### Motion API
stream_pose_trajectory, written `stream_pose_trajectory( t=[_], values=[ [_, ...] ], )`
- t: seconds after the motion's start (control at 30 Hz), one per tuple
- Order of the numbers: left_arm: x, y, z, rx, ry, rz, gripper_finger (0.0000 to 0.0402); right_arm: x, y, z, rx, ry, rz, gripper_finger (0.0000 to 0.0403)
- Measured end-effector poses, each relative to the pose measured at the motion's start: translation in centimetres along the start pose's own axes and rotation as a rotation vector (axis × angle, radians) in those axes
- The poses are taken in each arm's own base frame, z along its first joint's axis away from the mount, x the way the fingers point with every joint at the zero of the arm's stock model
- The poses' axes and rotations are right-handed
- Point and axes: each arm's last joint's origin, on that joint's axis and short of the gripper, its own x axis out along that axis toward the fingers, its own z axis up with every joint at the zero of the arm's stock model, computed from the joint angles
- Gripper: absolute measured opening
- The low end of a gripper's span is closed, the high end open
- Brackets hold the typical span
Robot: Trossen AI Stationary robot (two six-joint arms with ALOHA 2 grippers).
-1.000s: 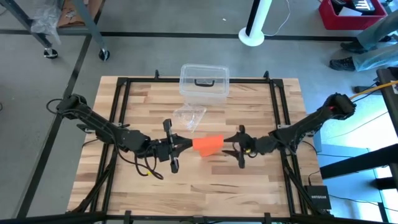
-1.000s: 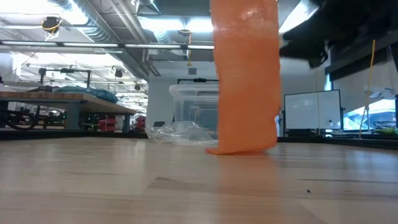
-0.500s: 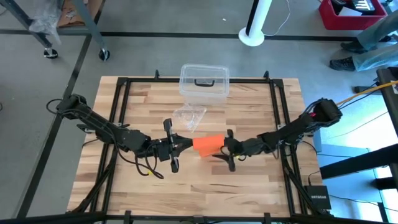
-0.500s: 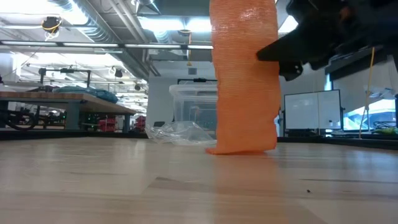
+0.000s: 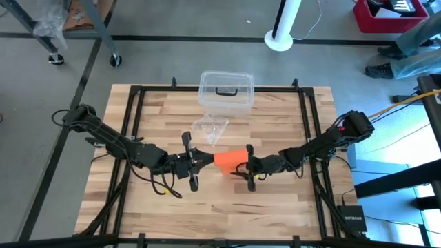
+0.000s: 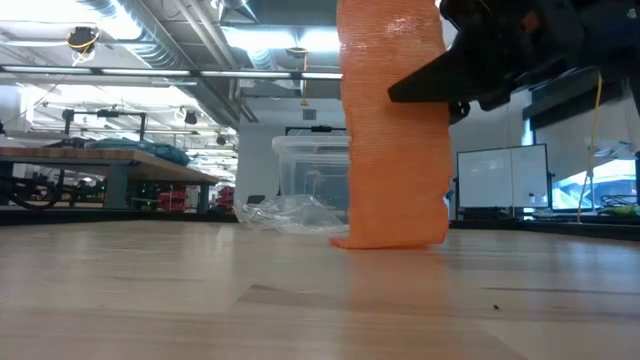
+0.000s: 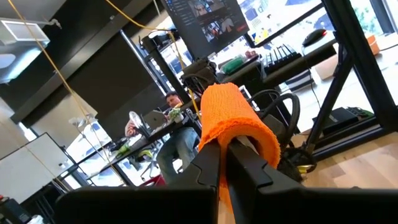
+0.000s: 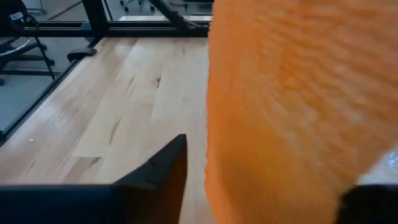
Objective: Roll bandage
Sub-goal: Roll the orange bandage
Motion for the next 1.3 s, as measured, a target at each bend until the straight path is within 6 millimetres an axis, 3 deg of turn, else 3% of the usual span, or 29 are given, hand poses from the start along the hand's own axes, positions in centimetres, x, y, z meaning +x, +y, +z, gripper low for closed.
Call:
stream_pose_trajectory(
  t=[0.2, 0.27, 0.5, 0.9, 1.17, 1.3],
  values=[
    [0.0, 0.0, 0.0, -0.002, 0.000, 0.000, 0.0006, 0.0, 0.0, -0.2, -0.042, 0.026, 0.021, 0.0029],
    [0.0, 0.0, 0.0, 0.000, -0.002, -0.001, 0.0006, 0.0, 0.2, -0.3, -0.053, 0.030, 0.051, 0.0010],
    [-0.5, -0.2, 0.8, 0.006, -0.047, 0.016, 0.0006, -0.6, 2.1, 0.0, -0.082, 0.006, 0.062, 0.0008],
    [-0.2, 0.7, 0.5, -0.031, 0.036, 0.162, 0.0005, -2.1, 7.9, 2.2, -0.156, -0.029, 0.097, 0.0005],
    [0.6, 1.3, -2.0, -0.053, 0.097, 0.202, 0.0005, -1.7, 9.6, 3.8, -0.172, -0.020, 0.112, 0.0011],
    [0.8, 1.5, -3.1, -0.045, 0.138, 0.206, 0.0005, -1.5, 10.2, 5.5, -0.222, 0.010, 0.114, 0.0011]
  ],
)
